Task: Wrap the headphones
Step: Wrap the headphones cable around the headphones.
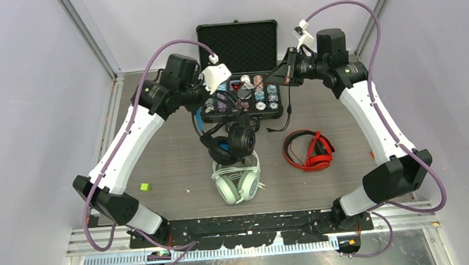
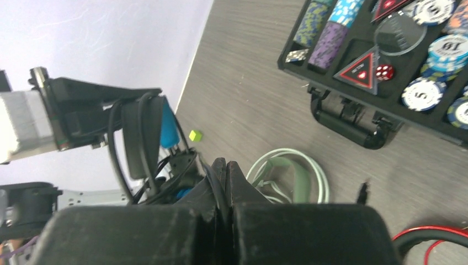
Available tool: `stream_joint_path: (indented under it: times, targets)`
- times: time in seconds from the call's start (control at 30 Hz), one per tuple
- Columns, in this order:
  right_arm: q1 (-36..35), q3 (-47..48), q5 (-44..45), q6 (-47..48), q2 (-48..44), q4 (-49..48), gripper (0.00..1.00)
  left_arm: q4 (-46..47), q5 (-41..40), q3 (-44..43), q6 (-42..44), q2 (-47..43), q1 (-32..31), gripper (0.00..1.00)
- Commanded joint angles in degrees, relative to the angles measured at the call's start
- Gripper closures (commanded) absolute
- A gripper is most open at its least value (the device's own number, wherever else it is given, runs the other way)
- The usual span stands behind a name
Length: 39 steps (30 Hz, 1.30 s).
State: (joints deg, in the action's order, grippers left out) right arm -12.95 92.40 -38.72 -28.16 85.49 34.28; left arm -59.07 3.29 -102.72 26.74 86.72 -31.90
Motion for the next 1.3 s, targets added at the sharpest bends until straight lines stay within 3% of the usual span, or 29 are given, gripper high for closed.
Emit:
stream_joint_path:
  times: [0.0,0.13,0.4,0.6,0.93,1.27]
  targets:
    - [0.84,3.37,-4.34,-3.42,-1.39,-1.55,1.00,-2.41,-11.15,-0.03,1.96,-0.83,-0.64,1.00]
    - [-0.93,2.71,-7.21,-5.17,-2.26,-2.56,0.99,-2.13,-15.88,-0.61,1.74,0.11,-1.54,1.00]
    - [-6.34,-1.65,-11.68,-17.06,-3.10,-15.37,1.00,-2.53,-22.65,-1.34,0.49,2.53,-2.57,1.00]
    - [-9.19,-2.66,-8.70,-16.17,-3.48,-13.95,1.00,-7.45,-32.05,-8.27,-6.78,7.16,-2.55,1.00]
    - [-9.15,-2.83,2.98,-10.60,-6.38,-7.55,1.00,-7.42,-32.11,-7.77,-8.32,5.47,-1.98,1.00]
    - [-8.63,-3.70,7.47,-9.42,-6.03,-5.35,1.00,-7.98,-30.50,-7.41,-8.47,4.70,-1.94,1.00]
